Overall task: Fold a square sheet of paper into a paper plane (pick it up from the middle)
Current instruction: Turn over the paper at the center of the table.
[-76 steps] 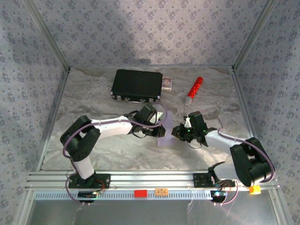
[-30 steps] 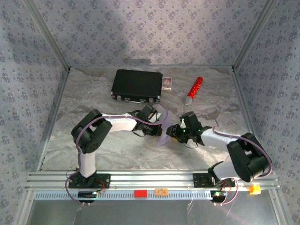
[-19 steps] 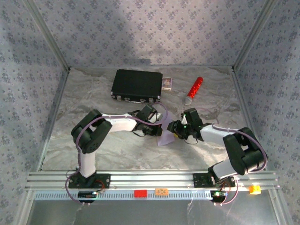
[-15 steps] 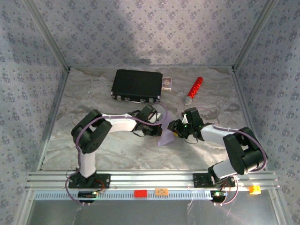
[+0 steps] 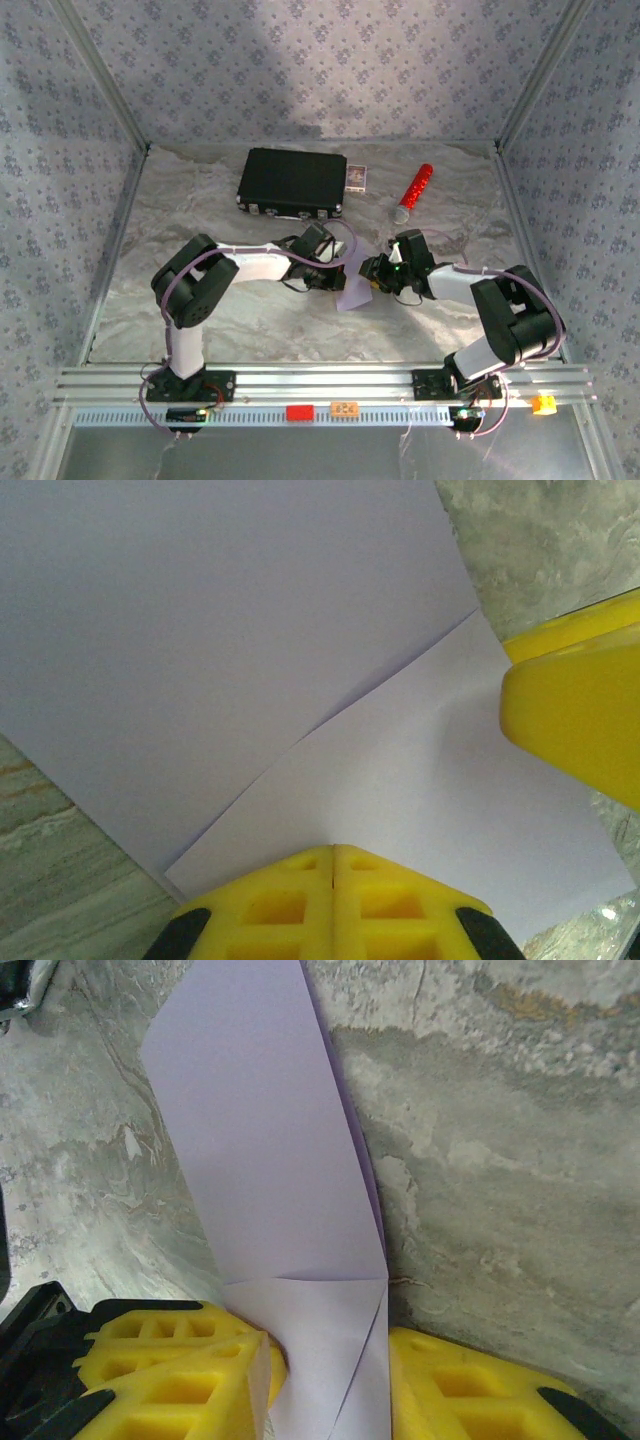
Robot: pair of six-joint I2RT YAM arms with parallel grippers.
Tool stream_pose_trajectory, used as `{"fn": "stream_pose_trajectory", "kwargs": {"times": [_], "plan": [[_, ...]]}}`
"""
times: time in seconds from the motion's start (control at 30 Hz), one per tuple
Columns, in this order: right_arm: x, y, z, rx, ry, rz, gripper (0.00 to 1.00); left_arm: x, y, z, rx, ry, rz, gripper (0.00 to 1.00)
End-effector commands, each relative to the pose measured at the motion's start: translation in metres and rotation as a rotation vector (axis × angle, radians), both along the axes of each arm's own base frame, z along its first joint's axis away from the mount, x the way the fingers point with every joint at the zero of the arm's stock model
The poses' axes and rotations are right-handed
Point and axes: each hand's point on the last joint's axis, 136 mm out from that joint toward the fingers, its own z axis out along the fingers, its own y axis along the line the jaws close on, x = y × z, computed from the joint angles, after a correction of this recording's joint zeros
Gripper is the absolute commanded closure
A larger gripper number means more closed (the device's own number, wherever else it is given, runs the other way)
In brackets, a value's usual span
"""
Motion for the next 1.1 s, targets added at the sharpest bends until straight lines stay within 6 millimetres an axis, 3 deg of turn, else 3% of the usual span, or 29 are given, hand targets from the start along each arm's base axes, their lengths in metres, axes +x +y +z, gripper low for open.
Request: {"fn": "stream_pose_trajectory", "kwargs": {"times": [0.0,0.3,1.07], "plan": [[-0.004,-0.001,-0.005,0.009,0.013,0.004,0.64,-0.013,0.010,-0.008,0.041,0.041,0.003,1.00],[-0.001,0.002,-0.009,0.039,-0.007,0.009,0.73,-0.014,0.008,-0.005,0.013,0.041,0.010,0.99],[0.005,-0.001,-0.011,0.078,-0.043,0.004,0.86,-0.013,0.006,0.001,-0.014,0.031,0.019,0.95]]}}
